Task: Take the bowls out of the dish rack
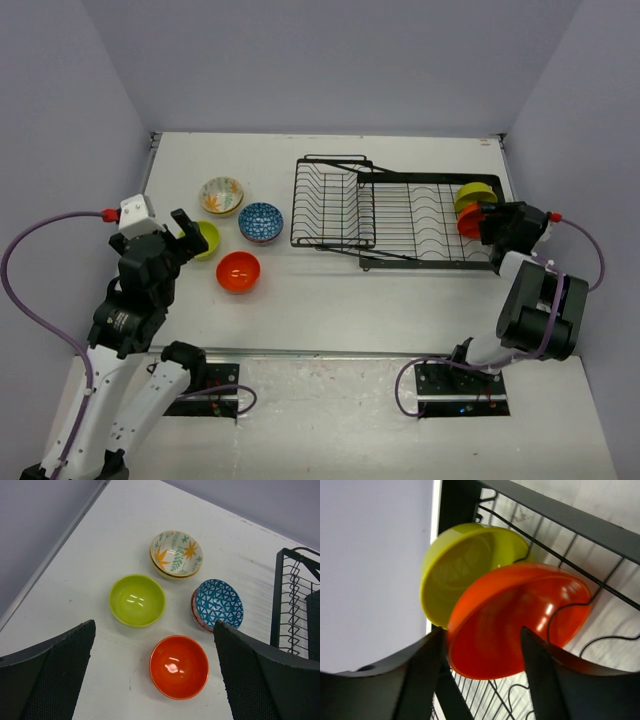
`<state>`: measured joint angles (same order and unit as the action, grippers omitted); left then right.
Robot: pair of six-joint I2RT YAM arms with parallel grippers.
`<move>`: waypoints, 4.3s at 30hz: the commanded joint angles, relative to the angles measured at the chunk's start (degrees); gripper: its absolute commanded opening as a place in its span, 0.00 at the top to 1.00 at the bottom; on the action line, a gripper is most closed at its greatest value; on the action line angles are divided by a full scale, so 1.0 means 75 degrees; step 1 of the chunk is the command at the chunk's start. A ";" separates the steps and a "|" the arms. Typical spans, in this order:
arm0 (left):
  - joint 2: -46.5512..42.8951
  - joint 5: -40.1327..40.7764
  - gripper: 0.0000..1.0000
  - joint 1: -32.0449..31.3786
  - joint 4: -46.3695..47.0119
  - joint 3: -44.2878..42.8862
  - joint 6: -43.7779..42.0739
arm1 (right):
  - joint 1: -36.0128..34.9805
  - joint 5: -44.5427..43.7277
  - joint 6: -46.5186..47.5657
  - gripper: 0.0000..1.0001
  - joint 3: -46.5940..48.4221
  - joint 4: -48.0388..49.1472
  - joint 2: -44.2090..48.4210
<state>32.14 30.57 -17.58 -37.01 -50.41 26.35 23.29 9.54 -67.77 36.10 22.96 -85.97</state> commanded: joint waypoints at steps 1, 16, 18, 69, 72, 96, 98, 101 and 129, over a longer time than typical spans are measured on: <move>0.0062 -0.0383 0.00 0.0165 0.0505 0.0124 -0.0208 | 0.0012 -0.0229 -0.0210 0.41 -0.0043 0.1179 -0.0033; 0.0039 -0.0548 0.00 0.0259 0.0611 0.0194 -0.0326 | 0.0035 0.0263 -0.0807 0.70 -0.0511 0.2234 -0.0478; 0.0039 -0.0595 0.00 0.0270 0.0646 0.0194 -0.0337 | 0.0035 0.0333 -0.0995 0.77 -0.0582 0.2586 -0.0571; 0.0098 -0.1029 0.00 0.0505 0.0834 0.0265 -0.0501 | 0.0071 0.2804 -0.1653 1.00 -0.1637 0.8695 0.0446; 0.0097 -0.1005 0.00 0.0516 0.0857 0.0230 -0.0490 | -0.0162 0.3307 -0.0940 1.00 -0.1474 0.7504 0.1359; 0.4292 -0.3208 0.00 -0.3807 -0.0361 -0.4107 0.0295 | -1.1986 -0.2033 1.0418 1.00 0.3437 -0.8008 0.2522; 0.4386 -0.3209 0.00 -0.3913 -0.0466 -0.3920 0.0354 | -1.2490 -0.2255 1.0465 1.00 0.3484 -0.7902 0.2510; 0.4398 -0.3406 0.00 -0.4030 -0.0479 -0.3650 0.0424 | -1.2901 -0.2560 1.0559 1.00 0.3554 -0.7738 0.2568; 0.5500 -0.1557 1.00 -0.5191 -0.1522 -0.3415 0.0694 | -1.3488 -0.4096 1.1028 1.00 0.4656 -0.8124 0.2171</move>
<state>74.41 13.65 -56.73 -45.04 -74.67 32.01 -77.78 -17.50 14.31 68.71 -38.98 -70.50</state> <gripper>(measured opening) 0.035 0.047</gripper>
